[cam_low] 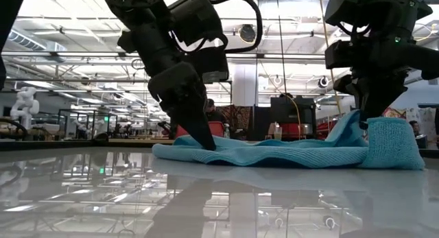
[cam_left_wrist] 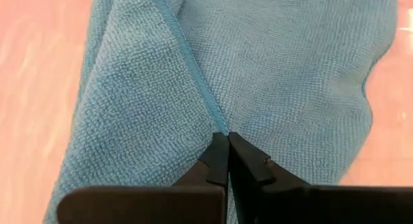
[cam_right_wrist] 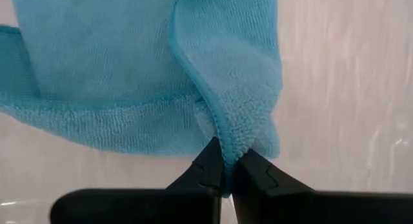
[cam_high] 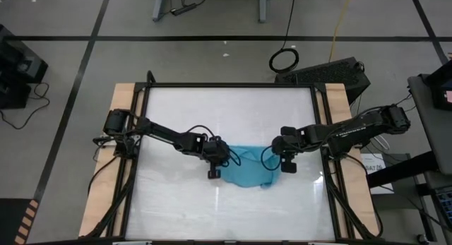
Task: Roll towel
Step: Roll the blue microfiber cloth
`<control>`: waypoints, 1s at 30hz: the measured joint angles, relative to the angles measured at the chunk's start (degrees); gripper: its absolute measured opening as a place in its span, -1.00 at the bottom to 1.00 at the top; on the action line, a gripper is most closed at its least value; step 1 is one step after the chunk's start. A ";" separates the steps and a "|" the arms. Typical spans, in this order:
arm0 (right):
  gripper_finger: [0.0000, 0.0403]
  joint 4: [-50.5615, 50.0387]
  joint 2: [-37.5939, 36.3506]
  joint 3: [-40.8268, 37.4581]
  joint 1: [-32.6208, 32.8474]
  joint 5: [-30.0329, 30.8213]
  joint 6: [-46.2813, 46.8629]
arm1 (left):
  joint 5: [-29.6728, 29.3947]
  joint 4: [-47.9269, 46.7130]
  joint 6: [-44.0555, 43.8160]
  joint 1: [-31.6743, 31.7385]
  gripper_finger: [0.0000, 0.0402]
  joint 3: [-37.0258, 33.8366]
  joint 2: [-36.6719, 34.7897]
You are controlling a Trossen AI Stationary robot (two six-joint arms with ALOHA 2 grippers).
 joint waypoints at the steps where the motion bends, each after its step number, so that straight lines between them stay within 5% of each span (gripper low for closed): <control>1: -0.94 -0.36 0.00 0.00 0.00 0.00 -0.01 | 0.03 -0.66 -0.01 -0.01 -0.96 0.00 -0.41; 16: -0.88 -0.58 0.00 0.00 -0.02 0.45 -0.64 | 1.05 -2.75 -0.14 1.84 -0.96 0.02 -6.31; 30: 0.07 -1.18 0.00 0.00 0.59 9.33 1.43 | 1.05 -3.93 -1.28 1.84 -0.96 0.02 -6.13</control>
